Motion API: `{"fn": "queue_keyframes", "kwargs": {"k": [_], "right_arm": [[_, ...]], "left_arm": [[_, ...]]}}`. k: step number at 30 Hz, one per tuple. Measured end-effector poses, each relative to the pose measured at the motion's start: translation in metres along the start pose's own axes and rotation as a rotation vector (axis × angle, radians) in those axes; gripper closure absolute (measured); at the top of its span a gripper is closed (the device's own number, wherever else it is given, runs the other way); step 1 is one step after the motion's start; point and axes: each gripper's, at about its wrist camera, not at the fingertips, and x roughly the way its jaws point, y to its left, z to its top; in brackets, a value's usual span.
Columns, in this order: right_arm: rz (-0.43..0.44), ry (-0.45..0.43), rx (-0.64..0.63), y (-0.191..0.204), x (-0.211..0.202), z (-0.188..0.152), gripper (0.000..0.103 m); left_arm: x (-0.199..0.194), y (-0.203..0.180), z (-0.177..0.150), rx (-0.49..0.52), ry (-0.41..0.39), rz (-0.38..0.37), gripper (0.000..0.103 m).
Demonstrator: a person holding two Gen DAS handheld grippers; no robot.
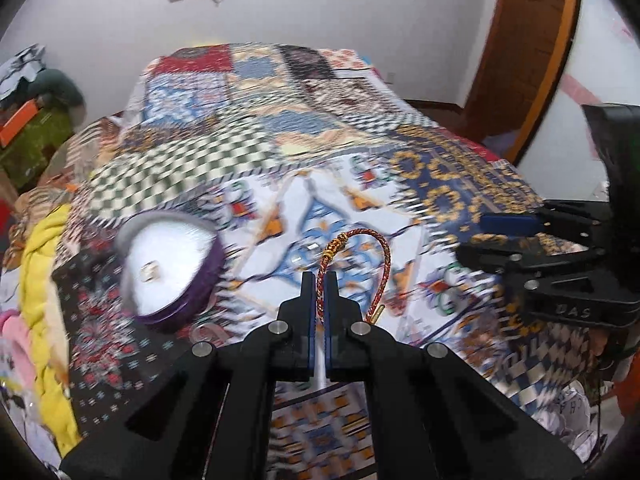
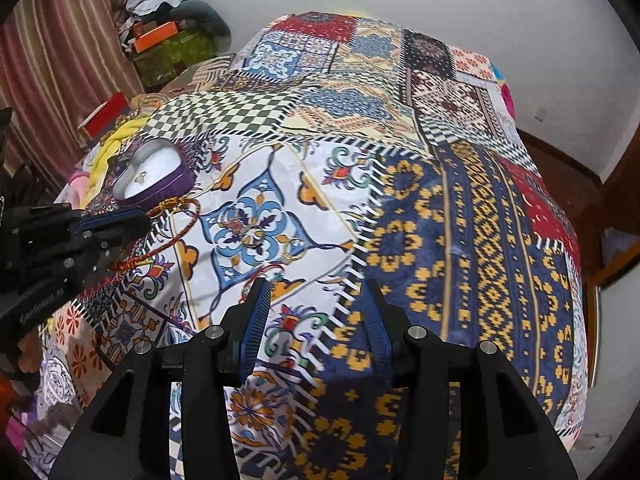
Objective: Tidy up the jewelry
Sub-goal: 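Grasp the braided red-gold necklace with the left tool while the right tool grasps a gold ring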
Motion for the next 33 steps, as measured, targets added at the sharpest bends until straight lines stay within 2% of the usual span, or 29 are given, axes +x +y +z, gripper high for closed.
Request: {"fn": "queue_keyframes", "kwargs": {"k": [6, 11, 14, 16, 19, 20, 23, 24, 33], "right_arm": [[-0.003, 0.021, -0.048, 0.018, 0.015, -0.002, 0.060], [-0.002, 0.052, -0.035, 0.017, 0.030, 0.003, 0.060], [0.008, 0.099, -0.019, 0.011, 0.044, 0.009, 0.060], [0.018, 0.138, -0.022, 0.010, 0.055, 0.010, 0.060], [0.015, 0.151, -0.049, 0.014, 0.063, 0.011, 0.061], [0.014, 0.151, -0.057, 0.017, 0.063, 0.011, 0.063], [0.058, 0.159, -0.077, 0.022, 0.067, 0.010, 0.084], [0.074, 0.162, -0.073, 0.022, 0.067, 0.010, 0.094], [0.097, 0.107, 0.008, 0.007, 0.041, 0.013, 0.096]], "left_arm": [[0.008, 0.022, -0.021, -0.012, 0.047, 0.061, 0.102], [0.016, 0.035, -0.037, -0.035, 0.082, 0.074, 0.102], [0.022, 0.040, -0.042, -0.036, 0.098, 0.088, 0.102], [0.026, 0.041, -0.045, -0.033, 0.108, 0.087, 0.102], [0.031, 0.042, -0.047, -0.029, 0.114, 0.084, 0.102], [0.032, 0.042, -0.046, -0.029, 0.114, 0.084, 0.102], [0.034, 0.043, -0.045, -0.036, 0.112, 0.080, 0.102], [0.035, 0.044, -0.044, -0.038, 0.112, 0.080, 0.102], [0.026, 0.048, -0.040, -0.049, 0.087, 0.093, 0.102]]}}
